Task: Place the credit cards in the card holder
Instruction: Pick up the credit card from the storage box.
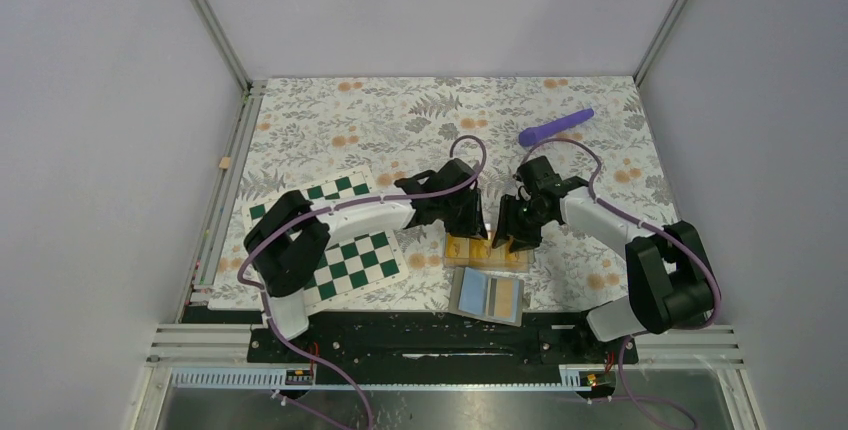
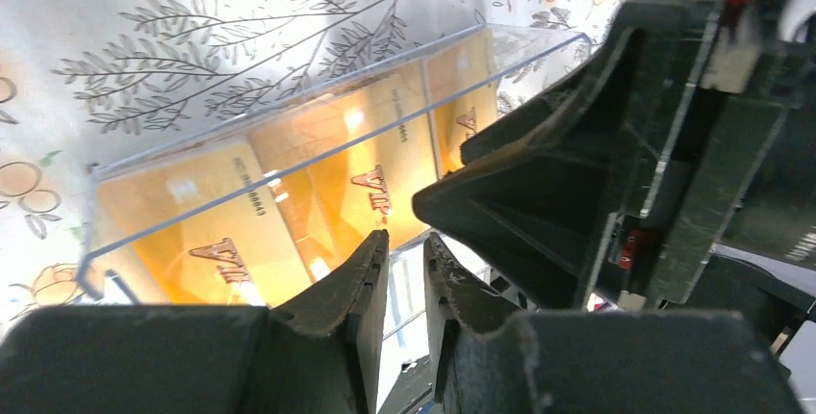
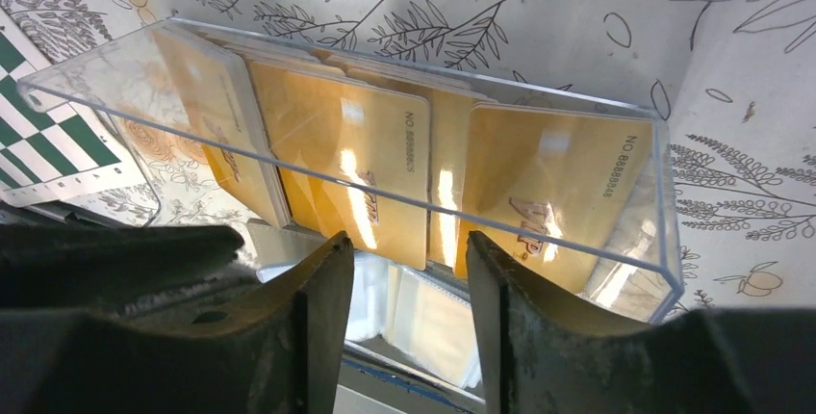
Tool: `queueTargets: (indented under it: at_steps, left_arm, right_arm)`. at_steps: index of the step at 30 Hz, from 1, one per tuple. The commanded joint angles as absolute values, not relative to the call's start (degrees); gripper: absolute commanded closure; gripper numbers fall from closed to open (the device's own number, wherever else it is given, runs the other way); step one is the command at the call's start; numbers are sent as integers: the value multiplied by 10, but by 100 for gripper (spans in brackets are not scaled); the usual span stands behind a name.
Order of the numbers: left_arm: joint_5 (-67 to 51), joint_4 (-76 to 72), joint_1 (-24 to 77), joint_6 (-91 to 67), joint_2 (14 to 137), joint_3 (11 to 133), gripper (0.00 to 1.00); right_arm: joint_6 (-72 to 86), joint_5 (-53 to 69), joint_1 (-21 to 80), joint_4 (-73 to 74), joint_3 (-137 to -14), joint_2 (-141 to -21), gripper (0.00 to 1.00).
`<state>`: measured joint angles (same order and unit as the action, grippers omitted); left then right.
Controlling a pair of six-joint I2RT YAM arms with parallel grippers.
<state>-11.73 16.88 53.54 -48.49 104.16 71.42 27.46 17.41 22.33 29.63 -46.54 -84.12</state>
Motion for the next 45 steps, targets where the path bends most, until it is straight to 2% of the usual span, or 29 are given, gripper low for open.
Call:
queueTargets:
  at_steps: [1,4,12,18,22,25,28,35,41,45]
  left_arm:
    - [-102,163,522,-490,1014,701,80]
    - [-122,163,520,-492,1044,706,80]
    - [-136,153,520,-504,1084,701,78]
    - [-136,163,522,-503,1096,703,76]
    - [-132,169,523,-500,1092,705,67]
    - [-142,165,523,-498,1093,708,65]
    - [-159,158,526,-498,1101,715,66]
    - [-191,114,533,-497,1092,718,75]
    - [-237,38,534,-515,1070,700,76]
    - [-239,45,534,-515,1080,706,76]
  right_arm:
    - [263,163,223,321,-490,-821,50]
    - [264,169,223,320,-490,-831,66]
    - [274,198,223,284,-476,-859,82]
    - [279,206,223,267,-467,-894,86]
    - [277,201,224,269,-463,-909,87]
    - [277,199,224,270,-461,-913,87]
    - [277,198,223,270,-460,-912,87]
    - [277,200,223,271,-463,-917,87]
    - [277,204,223,268,-462,-915,88]
    - [279,208,224,265,-463,-913,87]
